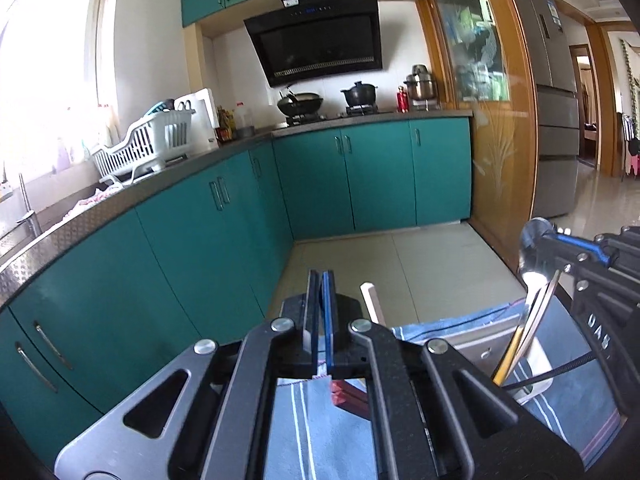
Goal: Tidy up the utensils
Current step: 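Carry both spoons up to the white holder, handles down, then insert both spoons into the white holder and open both tools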
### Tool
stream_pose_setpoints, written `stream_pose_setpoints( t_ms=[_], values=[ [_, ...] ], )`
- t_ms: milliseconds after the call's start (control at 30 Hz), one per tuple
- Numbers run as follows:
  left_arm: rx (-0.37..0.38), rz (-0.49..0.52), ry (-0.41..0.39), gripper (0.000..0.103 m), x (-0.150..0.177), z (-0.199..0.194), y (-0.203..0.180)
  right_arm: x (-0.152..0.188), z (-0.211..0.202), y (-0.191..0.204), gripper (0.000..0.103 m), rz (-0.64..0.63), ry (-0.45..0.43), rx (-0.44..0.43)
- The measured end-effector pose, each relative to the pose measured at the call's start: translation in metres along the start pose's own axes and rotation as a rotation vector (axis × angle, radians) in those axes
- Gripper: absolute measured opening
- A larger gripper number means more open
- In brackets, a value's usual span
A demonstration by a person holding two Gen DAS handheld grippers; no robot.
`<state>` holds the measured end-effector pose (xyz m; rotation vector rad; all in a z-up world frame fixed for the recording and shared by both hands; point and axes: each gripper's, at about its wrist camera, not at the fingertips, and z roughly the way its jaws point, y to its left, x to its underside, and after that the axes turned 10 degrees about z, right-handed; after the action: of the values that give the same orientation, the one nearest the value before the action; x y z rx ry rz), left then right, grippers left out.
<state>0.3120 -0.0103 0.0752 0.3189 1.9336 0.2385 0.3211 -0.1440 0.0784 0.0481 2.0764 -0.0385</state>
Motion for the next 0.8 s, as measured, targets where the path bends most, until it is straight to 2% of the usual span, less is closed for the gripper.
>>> stream_pose_setpoints(
  t_ms=[300,433,600,633,667,700,733,800],
  values=[
    [0.038,-0.01,0.016,0.004,0.008,0.0,-0.009,0.014,0.006,0.001,0.004,0.011,0.05,-0.032],
    [0.049,-0.036,0.001,0.017,0.01,-0.007,-0.006,0.014,-0.007,-0.004,0.015,0.031,0.032,-0.062],
    [0.067,-0.091,-0.032,0.022,0.016,-0.026,0.007,0.007,-0.048,-0.017,0.018,0.08,-0.027,-0.125],
    [0.071,-0.108,-0.041,0.028,0.018,-0.032,0.011,0.007,-0.056,-0.02,0.021,0.087,-0.041,-0.136],
    [0.071,-0.134,-0.051,0.032,0.023,-0.042,0.017,0.008,-0.069,-0.024,0.031,0.096,-0.061,-0.15],
    [0.069,-0.157,-0.059,0.041,0.027,-0.052,0.021,0.009,-0.084,-0.029,0.042,0.111,-0.087,-0.164],
    [0.066,-0.176,-0.066,0.049,0.03,-0.06,0.025,0.012,-0.1,-0.035,0.046,0.132,-0.119,-0.182],
    [0.066,-0.217,-0.079,0.06,0.043,-0.079,0.032,0.02,-0.127,-0.046,0.059,0.161,-0.171,-0.205]
  ],
)
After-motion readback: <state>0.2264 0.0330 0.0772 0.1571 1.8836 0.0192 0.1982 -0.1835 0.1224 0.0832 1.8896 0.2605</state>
